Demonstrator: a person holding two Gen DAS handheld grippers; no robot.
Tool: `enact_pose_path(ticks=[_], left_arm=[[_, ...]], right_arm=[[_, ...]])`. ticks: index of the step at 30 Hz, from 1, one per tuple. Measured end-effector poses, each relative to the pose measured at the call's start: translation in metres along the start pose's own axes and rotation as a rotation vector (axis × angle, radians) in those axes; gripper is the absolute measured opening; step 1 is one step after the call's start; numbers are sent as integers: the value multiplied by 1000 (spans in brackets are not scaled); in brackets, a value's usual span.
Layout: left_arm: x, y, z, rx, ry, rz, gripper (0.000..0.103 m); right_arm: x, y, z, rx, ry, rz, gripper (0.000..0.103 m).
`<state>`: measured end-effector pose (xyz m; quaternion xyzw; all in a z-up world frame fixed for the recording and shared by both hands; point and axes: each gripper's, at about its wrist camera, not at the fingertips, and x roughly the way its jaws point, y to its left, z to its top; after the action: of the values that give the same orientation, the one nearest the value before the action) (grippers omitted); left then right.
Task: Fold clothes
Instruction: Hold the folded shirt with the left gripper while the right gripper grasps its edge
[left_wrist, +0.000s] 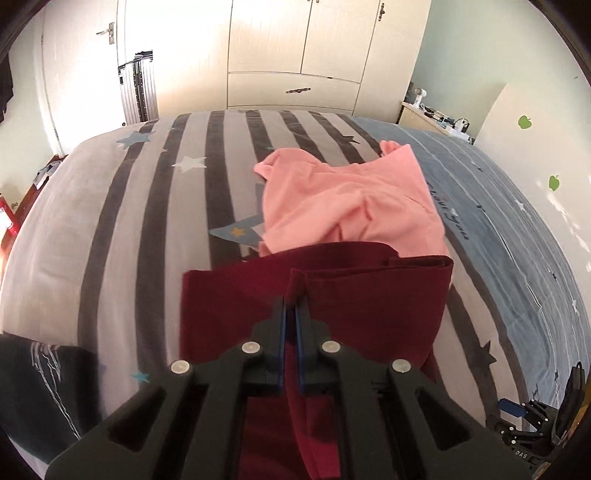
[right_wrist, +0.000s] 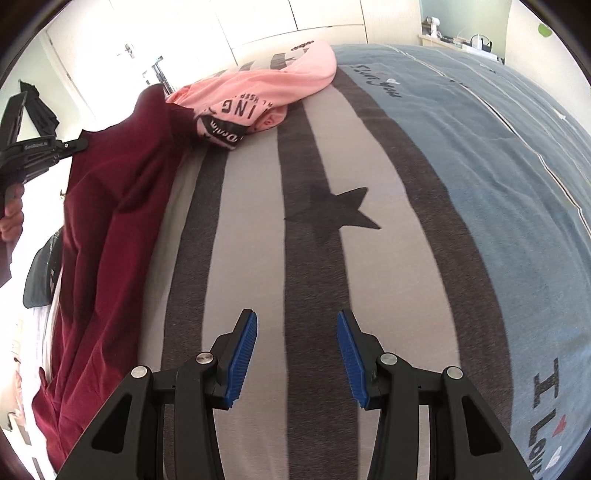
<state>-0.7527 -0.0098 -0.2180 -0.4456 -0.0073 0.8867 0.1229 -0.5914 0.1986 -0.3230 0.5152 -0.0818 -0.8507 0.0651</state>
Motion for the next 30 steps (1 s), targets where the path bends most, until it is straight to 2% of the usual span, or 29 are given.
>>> enact_pose_path(ticks=[4,9,16,21,25,30], left_arm=[[18,32,14,15,30,37,3],[50,59,18,2,90,82,3],[81,86,10,-47,146,100,3],[106,92,-6,-34,205,130,3],[103,97,-3,-65,177,82,3],[99,95,12,-49,143,92,3]], right_arm=[[5,14,-2,-1,11,-6,41],[10,29,-4,-1,15,-11,41],[15,42,-6,2,18,-18,41],[17,51,-3,-9,20,-6,41],[16,64,6,-36,5,13,41],[17,78,18,-64,-14,31,41]])
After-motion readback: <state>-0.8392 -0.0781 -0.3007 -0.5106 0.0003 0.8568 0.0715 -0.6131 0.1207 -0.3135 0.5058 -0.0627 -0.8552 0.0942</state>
